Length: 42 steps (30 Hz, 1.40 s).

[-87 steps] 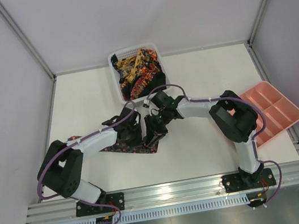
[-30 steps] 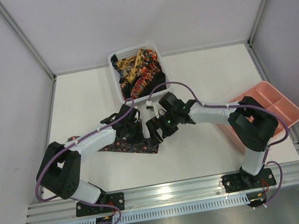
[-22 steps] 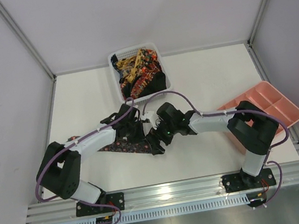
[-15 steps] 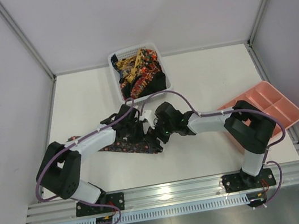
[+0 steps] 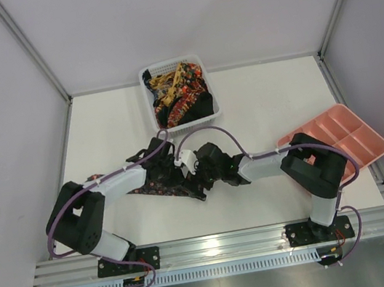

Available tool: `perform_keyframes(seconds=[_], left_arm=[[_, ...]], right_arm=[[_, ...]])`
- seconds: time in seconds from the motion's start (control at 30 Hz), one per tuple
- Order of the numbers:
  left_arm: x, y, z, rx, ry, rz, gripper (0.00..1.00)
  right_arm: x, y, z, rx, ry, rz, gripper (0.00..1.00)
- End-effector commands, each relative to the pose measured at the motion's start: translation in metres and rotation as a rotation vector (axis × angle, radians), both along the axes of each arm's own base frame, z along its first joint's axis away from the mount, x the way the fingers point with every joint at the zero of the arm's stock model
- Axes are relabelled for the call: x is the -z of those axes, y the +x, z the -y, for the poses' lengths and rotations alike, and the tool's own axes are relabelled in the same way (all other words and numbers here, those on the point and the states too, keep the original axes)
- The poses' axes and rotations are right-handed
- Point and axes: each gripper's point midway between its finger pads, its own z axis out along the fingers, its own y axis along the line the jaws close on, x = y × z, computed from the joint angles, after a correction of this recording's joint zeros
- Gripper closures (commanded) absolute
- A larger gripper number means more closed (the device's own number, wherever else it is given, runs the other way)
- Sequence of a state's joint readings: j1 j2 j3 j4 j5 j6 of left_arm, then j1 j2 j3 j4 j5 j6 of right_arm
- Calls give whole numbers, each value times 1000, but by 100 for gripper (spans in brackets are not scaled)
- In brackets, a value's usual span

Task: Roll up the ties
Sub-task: Roll the tie

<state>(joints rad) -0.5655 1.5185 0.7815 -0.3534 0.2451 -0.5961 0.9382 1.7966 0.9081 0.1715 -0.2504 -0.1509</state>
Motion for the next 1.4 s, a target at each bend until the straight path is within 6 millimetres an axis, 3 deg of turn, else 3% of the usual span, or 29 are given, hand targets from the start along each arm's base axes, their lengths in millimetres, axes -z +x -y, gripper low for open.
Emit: perform_keyframes(seconds=[0.0,0.53,0.73,1.0,1.27,1.37], left_arm=[[-5,0,0,-11,-33,7,99],[-6,-3,-4,-20,-62,4,99],[-8,-4,-2,-10,-75,0,99],[-16,-4,-2,-12,-85,13,89],[-14,-3,-2,-18,-86,8,87],[-14,-2,-2,-19,-85,10,87]], right_arm=[[4,4,8,52,-24,86,0],[21,-1,24,55,-118,151,9],[21,-3,21,34,-123,143,19],[21,-4,18,27,-126,144,32],[20,-5,16,13,-129,141,56],[20,-6,15,7,-128,134,50]])
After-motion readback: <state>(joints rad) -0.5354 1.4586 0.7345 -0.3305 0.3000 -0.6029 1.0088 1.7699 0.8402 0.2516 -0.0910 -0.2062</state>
